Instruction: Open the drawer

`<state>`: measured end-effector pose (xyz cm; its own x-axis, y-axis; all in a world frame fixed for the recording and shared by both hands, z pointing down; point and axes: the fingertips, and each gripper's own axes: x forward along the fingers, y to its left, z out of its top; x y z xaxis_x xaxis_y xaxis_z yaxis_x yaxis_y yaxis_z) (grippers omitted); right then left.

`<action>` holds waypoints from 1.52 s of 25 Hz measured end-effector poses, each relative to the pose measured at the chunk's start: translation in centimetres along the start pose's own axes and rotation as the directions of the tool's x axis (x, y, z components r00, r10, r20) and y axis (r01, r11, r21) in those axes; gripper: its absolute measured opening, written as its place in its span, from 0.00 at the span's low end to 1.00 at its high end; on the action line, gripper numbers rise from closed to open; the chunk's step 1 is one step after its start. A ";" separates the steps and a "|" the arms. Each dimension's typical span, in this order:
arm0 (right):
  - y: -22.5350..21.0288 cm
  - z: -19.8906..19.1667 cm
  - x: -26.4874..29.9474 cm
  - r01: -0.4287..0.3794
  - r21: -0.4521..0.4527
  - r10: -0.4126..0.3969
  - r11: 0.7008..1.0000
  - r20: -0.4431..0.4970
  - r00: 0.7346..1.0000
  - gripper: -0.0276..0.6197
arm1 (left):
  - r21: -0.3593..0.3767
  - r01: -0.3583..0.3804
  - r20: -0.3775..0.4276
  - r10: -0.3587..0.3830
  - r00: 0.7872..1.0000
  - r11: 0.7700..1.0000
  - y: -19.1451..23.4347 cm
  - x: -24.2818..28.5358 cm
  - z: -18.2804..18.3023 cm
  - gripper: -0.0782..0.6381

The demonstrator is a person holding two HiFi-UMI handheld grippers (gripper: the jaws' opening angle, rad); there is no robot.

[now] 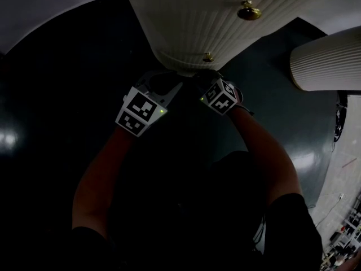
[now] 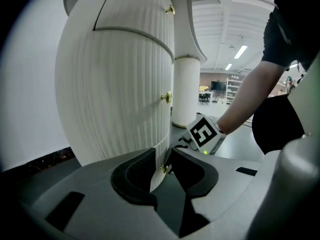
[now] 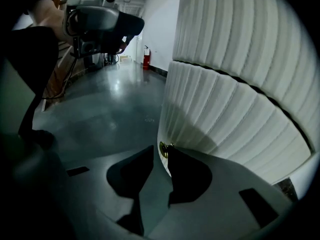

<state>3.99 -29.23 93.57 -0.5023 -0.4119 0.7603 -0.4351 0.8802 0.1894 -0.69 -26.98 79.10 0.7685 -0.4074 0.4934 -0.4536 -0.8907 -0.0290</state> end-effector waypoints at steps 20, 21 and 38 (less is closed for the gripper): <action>1.4 3.2 -11.1 -0.193 0.196 0.121 0.962 0.328 0.937 0.24 | -0.152 -0.111 0.053 0.120 0.991 0.982 3.6 -0.4 -1.4 0.26; 0.5 3.7 -12.1 -0.177 0.221 0.087 0.959 0.363 0.928 0.24 | -0.170 -0.124 0.056 0.136 0.989 0.977 4.1 -0.4 -1.4 0.26; -10.1 -0.2 -13.6 0.113 0.546 -0.217 0.830 0.130 0.967 0.16 | -0.159 -0.157 -0.048 0.151 0.987 0.975 5.0 1.7 -1.5 0.26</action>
<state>15.34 -32.46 81.46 -0.4889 -0.6203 0.6134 -0.8260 0.5553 -0.0967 -2.28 -31.80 81.13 0.6686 -0.5271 0.5246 -0.6344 -0.7723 0.0326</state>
